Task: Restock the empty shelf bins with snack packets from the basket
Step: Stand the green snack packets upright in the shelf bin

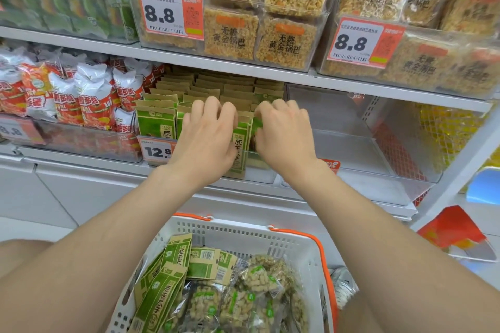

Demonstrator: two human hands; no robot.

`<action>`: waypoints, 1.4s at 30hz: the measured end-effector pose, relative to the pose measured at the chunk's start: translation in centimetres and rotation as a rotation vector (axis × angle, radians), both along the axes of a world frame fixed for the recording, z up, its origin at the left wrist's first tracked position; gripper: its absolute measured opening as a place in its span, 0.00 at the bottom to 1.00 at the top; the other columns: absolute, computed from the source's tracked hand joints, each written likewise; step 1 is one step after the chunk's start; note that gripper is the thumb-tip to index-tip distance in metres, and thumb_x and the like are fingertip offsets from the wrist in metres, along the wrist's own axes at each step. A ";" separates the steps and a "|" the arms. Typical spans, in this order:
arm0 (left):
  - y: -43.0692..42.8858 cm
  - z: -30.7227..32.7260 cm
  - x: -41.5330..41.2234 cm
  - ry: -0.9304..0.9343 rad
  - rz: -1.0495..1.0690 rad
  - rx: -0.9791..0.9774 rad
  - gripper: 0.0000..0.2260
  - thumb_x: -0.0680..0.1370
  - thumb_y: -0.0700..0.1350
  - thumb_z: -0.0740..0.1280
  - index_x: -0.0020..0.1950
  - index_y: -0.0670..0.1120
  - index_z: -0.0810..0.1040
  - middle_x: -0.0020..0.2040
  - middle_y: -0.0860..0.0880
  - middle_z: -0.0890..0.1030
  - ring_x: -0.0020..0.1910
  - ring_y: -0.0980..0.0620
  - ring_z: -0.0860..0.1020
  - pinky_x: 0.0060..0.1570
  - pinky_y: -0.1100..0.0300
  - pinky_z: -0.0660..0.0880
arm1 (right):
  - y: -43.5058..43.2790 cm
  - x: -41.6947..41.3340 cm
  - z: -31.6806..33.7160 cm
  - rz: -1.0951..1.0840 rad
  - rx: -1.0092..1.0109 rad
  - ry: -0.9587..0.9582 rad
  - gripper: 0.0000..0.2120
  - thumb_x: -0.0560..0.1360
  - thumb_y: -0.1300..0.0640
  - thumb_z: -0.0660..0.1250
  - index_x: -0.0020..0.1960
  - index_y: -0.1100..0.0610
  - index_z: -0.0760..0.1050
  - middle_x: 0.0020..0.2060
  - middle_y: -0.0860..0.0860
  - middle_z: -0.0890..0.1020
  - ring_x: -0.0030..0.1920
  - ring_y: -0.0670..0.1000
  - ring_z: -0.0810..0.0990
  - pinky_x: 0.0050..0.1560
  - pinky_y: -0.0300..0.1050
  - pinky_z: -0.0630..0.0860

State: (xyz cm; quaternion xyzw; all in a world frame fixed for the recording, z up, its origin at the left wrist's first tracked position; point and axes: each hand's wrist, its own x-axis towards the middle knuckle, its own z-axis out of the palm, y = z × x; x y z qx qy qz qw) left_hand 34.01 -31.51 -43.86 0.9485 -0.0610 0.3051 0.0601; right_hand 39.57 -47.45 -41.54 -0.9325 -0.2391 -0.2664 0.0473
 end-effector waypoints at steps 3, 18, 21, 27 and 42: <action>0.2 -0.5 -1.1 0.187 0.023 -0.066 0.08 0.75 0.47 0.70 0.45 0.48 0.71 0.43 0.49 0.75 0.45 0.43 0.73 0.42 0.48 0.75 | 0.7 -2.9 -0.4 0.130 -0.046 0.176 0.08 0.75 0.59 0.66 0.53 0.55 0.78 0.47 0.54 0.83 0.49 0.61 0.81 0.43 0.50 0.70; 3.1 -15.5 -5.8 1.395 -0.023 0.496 0.10 0.81 0.39 0.61 0.59 0.44 0.79 0.58 0.46 0.80 0.57 0.45 0.81 0.55 0.52 0.80 | 5.0 -10.4 -7.0 0.297 -0.626 0.702 0.13 0.78 0.63 0.64 0.39 0.54 0.65 0.38 0.50 0.69 0.35 0.52 0.72 0.33 0.46 0.68; 3.1 -17.6 -7.2 1.522 -0.074 0.488 0.30 0.81 0.32 0.60 0.81 0.51 0.65 0.79 0.45 0.66 0.64 0.41 0.77 0.46 0.52 0.74 | 5.9 -10.5 -6.9 0.289 -0.667 0.739 0.08 0.78 0.64 0.64 0.42 0.55 0.68 0.40 0.50 0.71 0.33 0.50 0.70 0.29 0.45 0.65; 2.5 -19.5 -8.3 1.577 -0.073 0.651 0.32 0.83 0.31 0.60 0.84 0.51 0.59 0.85 0.43 0.51 0.76 0.37 0.69 0.64 0.47 0.75 | 7.2 -10.1 -7.0 0.330 -0.674 0.719 0.11 0.78 0.65 0.64 0.40 0.55 0.67 0.40 0.51 0.73 0.32 0.51 0.72 0.29 0.45 0.68; 3.3 -19.7 -8.3 1.258 -0.031 0.556 0.11 0.84 0.35 0.62 0.65 0.41 0.77 0.64 0.41 0.80 0.62 0.43 0.80 0.56 0.54 0.77 | 6.5 -9.9 -7.8 0.362 -0.734 0.811 0.05 0.81 0.59 0.63 0.48 0.55 0.76 0.41 0.50 0.77 0.35 0.49 0.74 0.33 0.45 0.71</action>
